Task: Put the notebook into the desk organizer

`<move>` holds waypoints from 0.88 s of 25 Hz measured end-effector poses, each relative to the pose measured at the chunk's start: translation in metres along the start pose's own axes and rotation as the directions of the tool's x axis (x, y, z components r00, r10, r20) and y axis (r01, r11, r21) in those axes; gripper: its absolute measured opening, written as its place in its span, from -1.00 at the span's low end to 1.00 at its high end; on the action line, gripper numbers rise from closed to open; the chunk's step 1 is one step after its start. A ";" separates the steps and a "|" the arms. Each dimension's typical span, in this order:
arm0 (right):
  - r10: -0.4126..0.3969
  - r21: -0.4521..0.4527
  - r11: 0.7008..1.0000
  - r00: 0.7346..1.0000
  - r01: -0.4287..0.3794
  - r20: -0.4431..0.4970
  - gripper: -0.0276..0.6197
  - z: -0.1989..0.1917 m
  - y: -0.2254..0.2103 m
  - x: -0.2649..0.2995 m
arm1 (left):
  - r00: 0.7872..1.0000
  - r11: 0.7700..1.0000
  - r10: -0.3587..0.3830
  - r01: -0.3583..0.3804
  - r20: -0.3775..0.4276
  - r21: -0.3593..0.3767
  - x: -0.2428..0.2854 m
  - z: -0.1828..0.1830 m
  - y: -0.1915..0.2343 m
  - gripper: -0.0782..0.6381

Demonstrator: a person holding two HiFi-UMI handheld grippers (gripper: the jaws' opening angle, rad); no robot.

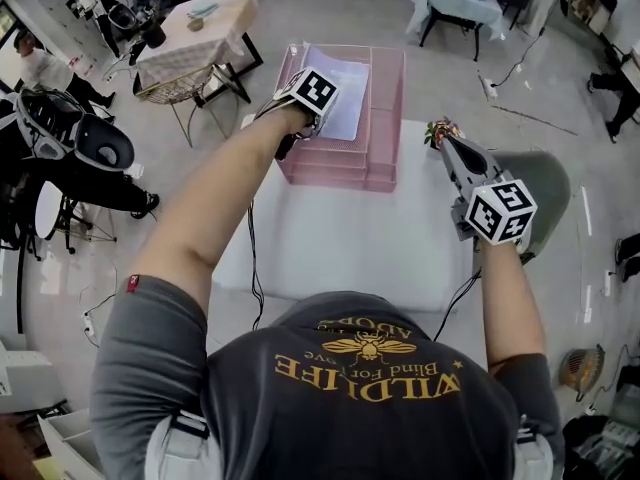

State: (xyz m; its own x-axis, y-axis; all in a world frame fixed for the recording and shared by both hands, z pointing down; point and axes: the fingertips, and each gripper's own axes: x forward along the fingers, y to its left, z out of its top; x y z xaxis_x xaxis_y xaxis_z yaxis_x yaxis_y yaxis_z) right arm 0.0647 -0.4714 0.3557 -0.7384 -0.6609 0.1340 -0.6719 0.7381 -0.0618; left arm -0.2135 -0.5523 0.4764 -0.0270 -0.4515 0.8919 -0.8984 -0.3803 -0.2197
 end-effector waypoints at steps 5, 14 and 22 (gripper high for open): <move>-0.001 -0.001 1.000 1.000 0.001 -0.001 -0.91 0.001 -0.004 -0.001 | 1.000 0.998 -0.018 0.018 0.006 -0.061 0.005 -0.003 -0.004 -0.29; 0.015 -0.011 1.000 1.000 -0.015 0.014 -0.91 0.011 -0.001 0.005 | 0.957 0.972 0.221 -0.200 0.190 -0.123 -0.021 0.017 0.036 0.27; 0.021 -0.009 1.000 0.999 -0.021 0.028 -0.91 0.019 0.004 0.008 | 0.881 0.974 0.194 -0.120 0.432 -0.191 -0.080 0.030 0.044 0.16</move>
State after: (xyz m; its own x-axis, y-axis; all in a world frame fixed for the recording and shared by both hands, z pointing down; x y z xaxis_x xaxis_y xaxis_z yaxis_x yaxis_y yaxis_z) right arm 0.0546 -0.4764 0.3377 -0.7537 -0.6489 0.1047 -0.6559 0.7528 -0.0554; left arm -0.2379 -0.5569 0.3834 -0.0085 -0.8198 0.5726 -0.9557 -0.1618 -0.2458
